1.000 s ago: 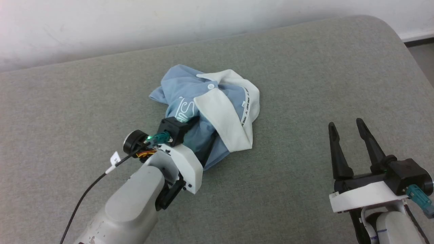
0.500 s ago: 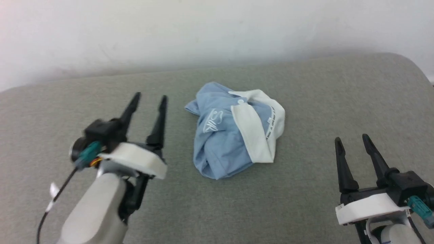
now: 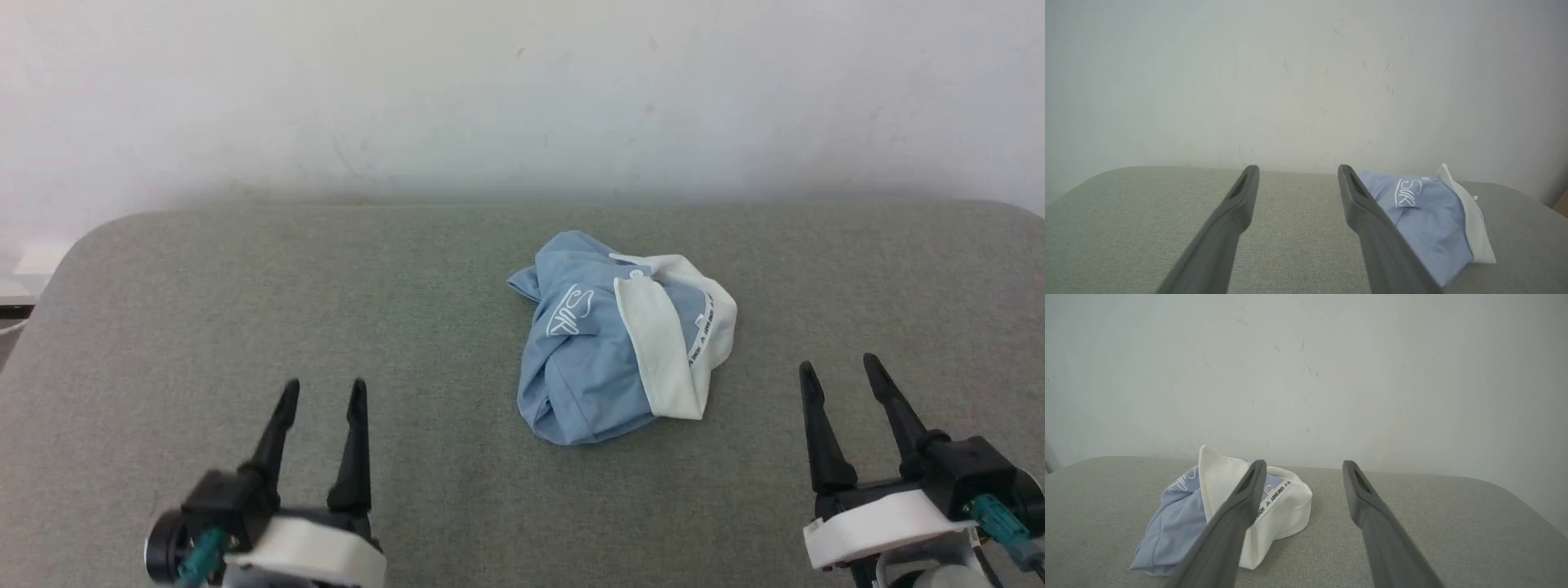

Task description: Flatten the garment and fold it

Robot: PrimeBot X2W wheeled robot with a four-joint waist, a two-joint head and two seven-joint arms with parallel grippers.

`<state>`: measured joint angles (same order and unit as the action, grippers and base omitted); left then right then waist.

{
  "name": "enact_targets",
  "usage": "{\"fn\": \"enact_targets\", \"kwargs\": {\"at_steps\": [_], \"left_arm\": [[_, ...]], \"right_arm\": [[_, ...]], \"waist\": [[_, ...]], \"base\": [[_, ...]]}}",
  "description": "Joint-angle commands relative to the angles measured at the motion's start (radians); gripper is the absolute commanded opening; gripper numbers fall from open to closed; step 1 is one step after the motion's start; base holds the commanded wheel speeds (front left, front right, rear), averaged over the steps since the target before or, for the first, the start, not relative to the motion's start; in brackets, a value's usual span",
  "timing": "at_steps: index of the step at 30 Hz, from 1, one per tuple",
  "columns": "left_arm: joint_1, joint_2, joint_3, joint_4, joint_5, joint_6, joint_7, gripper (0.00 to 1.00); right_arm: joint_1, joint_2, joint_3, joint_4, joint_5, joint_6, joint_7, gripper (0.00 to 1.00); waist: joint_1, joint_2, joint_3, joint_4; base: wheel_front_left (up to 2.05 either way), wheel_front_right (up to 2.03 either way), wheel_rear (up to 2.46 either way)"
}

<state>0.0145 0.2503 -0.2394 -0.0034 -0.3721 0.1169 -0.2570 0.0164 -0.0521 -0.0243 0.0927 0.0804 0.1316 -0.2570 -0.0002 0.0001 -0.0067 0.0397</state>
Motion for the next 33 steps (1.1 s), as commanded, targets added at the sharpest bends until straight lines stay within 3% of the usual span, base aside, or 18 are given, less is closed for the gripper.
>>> {"fn": "enact_targets", "kwargs": {"at_steps": [1,7,19,25,33], "left_arm": [[0.032,-0.017,0.009,-0.009,0.025,0.001,-0.005,1.0],[0.08,-0.076,0.049,-0.018,0.077,-0.029,-0.005,1.0],[0.053,-0.134,0.085,-0.004,0.135,-0.107,-0.005,1.0],[0.034,-0.159,0.09,0.014,0.145,-0.133,-0.005,1.0],[-0.012,-0.186,0.088,0.048,0.159,-0.165,-0.005,1.0]], "right_arm": [[0.014,0.002,0.005,0.005,0.005,-0.001,-0.005,1.0],[0.02,0.002,0.013,0.009,0.015,-0.001,-0.005,1.0],[0.002,0.002,0.032,0.003,-0.015,-0.001,0.021,1.0],[-0.051,-0.015,0.146,-0.012,-0.055,-0.001,0.191,1.0],[-0.194,-0.1,0.196,0.041,-0.018,-0.001,0.622,1.0]], "waist": [[0.0002,-0.0001,-0.009,0.009],[0.0002,-0.0001,-0.007,0.019],[0.0002,-0.0001,0.033,0.057],[0.0002,-0.0001,0.08,0.092],[0.0002,-0.0001,0.14,0.162]], "base": [[0.0,0.0,0.0],[0.0,0.0,0.0],[0.0,0.0,0.0],[0.0,0.0,0.0],[0.0,0.0,0.0]]}}
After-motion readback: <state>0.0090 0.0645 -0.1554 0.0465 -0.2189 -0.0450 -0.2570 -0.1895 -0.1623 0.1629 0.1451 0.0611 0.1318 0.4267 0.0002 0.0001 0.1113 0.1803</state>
